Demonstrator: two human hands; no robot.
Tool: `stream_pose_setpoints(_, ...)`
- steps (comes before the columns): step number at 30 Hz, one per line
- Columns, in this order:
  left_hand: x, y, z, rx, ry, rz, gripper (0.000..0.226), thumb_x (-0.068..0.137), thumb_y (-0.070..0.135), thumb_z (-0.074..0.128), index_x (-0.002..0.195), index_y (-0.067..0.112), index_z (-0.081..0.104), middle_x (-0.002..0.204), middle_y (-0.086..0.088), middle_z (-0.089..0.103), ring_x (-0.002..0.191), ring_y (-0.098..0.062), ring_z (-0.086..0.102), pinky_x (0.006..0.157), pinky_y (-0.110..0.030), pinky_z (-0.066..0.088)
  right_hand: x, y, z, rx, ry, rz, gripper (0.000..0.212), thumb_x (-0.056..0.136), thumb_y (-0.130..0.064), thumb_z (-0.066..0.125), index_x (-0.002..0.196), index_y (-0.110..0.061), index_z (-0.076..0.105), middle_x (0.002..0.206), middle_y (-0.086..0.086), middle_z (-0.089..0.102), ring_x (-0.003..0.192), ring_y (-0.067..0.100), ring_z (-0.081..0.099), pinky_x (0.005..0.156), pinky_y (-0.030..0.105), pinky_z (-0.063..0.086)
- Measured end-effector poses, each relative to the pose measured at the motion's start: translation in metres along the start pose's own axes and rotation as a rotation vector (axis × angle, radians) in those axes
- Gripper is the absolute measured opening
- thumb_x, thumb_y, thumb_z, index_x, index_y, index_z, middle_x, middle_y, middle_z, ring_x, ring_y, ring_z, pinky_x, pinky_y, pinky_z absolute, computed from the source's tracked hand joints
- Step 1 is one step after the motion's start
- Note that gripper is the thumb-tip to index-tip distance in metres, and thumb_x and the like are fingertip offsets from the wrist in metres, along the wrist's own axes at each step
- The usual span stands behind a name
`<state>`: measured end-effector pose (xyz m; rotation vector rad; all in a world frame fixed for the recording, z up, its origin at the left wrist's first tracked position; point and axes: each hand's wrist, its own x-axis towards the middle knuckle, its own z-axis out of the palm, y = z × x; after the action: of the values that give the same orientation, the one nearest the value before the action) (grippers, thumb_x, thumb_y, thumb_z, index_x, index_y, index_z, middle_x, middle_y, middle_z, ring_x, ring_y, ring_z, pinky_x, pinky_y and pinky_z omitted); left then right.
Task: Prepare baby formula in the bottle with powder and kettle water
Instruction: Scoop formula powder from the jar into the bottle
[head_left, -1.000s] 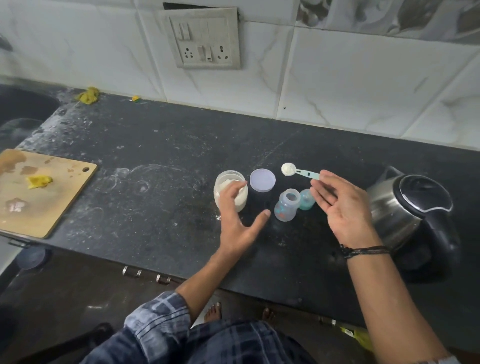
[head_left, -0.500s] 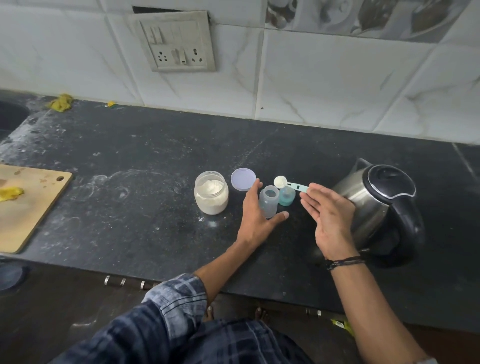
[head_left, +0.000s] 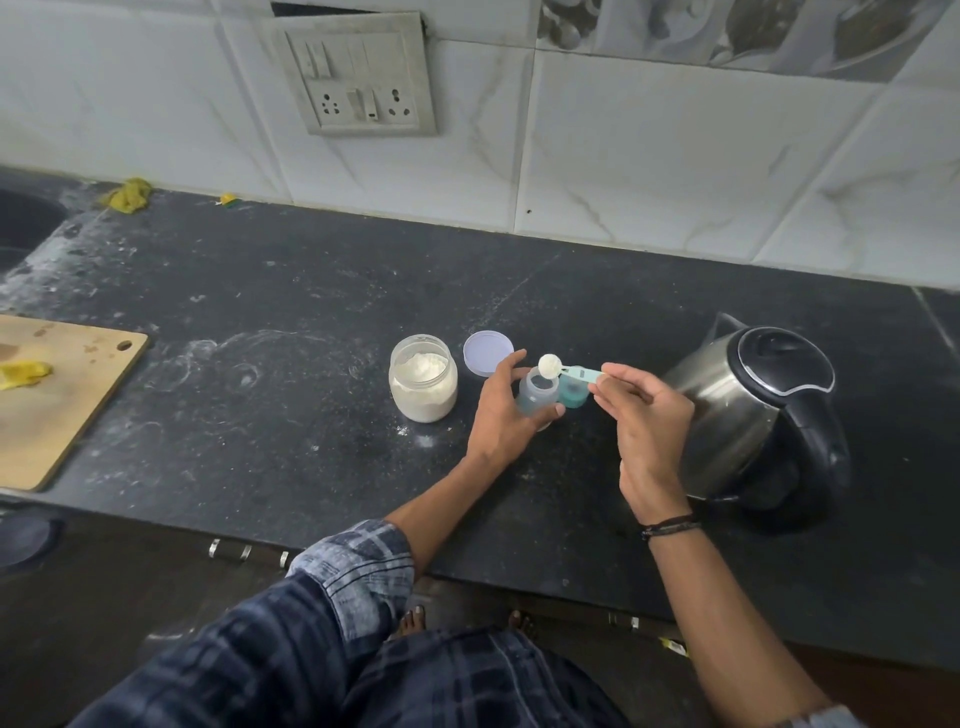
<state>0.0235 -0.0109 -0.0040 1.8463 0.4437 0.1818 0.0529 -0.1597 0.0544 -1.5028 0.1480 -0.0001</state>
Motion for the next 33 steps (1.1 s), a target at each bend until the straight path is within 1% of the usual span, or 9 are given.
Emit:
stream_pose_setpoints(2,0.0,0.0,0.0,0.006,0.005,-0.008,0.089,0.078,0.02,0.088,0.152,0.019,0.038,0.12,0.023,0.057,0.119,-0.001,0.047,0.084,0.004,0.031,0.001,0.003,0.001,-0.062,0.012,-0.032,0.016,0.081,-0.006,0.079,0.092,-0.016,0.08,0.089,0.009,0.079,0.09,0.026,0.077,0.087,0.038,0.061)
stream_pose_setpoints(5,0.0,0.001,-0.001,0.01,0.002,-0.019,0.089,0.079,0.022,0.088,0.152,0.02,0.038,0.122,0.022,0.057,0.118,0.0,0.046,0.085,0.002,0.031,0.0,0.006,0.002,-0.132,0.012,-0.1,0.015,0.086,-0.002,0.077,0.098,-0.011,0.079,0.088,0.0,0.079,0.083,0.01,0.076,0.079,0.025,0.059)
stream_pose_setpoints(10,0.0,0.001,0.0,0.011,0.003,-0.016,0.09,0.078,0.024,0.088,0.152,0.021,0.038,0.122,0.024,0.056,0.117,0.001,0.046,0.089,-0.006,0.031,-0.006,0.008,0.002,-0.298,0.007,-0.364,0.016,0.091,-0.001,0.073,0.099,-0.014,0.077,0.095,-0.001,0.075,0.084,-0.001,0.072,0.078,0.014,0.056)
stream_pose_setpoints(12,0.0,0.0,0.0,0.012,0.005,-0.013,0.089,0.078,0.025,0.088,0.152,0.022,0.038,0.121,0.025,0.056,0.118,0.001,0.046,0.091,-0.007,0.031,-0.007,0.011,0.002,-0.393,-0.006,-0.523,0.013,0.092,-0.001,0.073,0.101,-0.009,0.078,0.095,-0.002,0.072,0.085,0.0,0.071,0.081,0.016,0.057)
stream_pose_setpoints(16,0.001,-0.001,0.0,0.018,0.004,-0.007,0.089,0.078,0.025,0.089,0.151,0.022,0.038,0.121,0.024,0.056,0.119,0.0,0.047,0.1,-0.02,0.033,-0.008,0.019,0.0,-0.593,-0.004,-0.81,0.011,0.091,0.002,0.074,0.101,0.001,0.078,0.095,0.007,0.074,0.084,0.012,0.068,0.081,0.012,0.052)
stream_pose_setpoints(19,0.001,0.0,-0.001,0.011,0.001,-0.004,0.088,0.078,0.026,0.088,0.151,0.02,0.039,0.12,0.023,0.056,0.118,0.0,0.048,0.099,-0.018,0.034,-0.01,0.024,-0.002,-0.717,-0.039,-0.959,0.013,0.091,0.003,0.073,0.104,0.001,0.077,0.095,0.009,0.073,0.082,0.018,0.068,0.076,0.019,0.053)
stream_pose_setpoints(24,0.0,0.001,-0.002,0.001,-0.01,0.004,0.086,0.08,0.027,0.087,0.152,0.02,0.039,0.118,0.023,0.055,0.115,0.001,0.048,0.089,-0.004,0.033,-0.01,0.033,-0.004,-0.817,-0.081,-1.112,0.014,0.096,0.0,0.07,0.108,0.0,0.077,0.093,0.008,0.072,0.078,0.021,0.069,0.071,0.031,0.061)
stream_pose_setpoints(28,0.0,0.0,-0.003,0.008,-0.012,0.021,0.086,0.079,0.029,0.087,0.151,0.02,0.04,0.12,0.021,0.057,0.118,-0.002,0.051,0.1,-0.02,0.037,-0.008,0.039,-0.006,-0.845,-0.076,-1.158,0.014,0.098,-0.001,0.067,0.108,-0.001,0.077,0.093,0.007,0.073,0.079,0.023,0.07,0.072,0.036,0.061)
stream_pose_setpoints(33,0.0,-0.002,-0.002,-0.005,-0.02,0.033,0.086,0.079,0.031,0.087,0.15,0.02,0.04,0.126,0.014,0.062,0.124,-0.011,0.055,0.108,-0.03,0.041,-0.007,0.042,-0.007,-0.848,-0.097,-1.235,0.012,0.097,0.0,0.068,0.105,0.001,0.078,0.094,0.011,0.074,0.082,0.026,0.072,0.076,0.04,0.063)
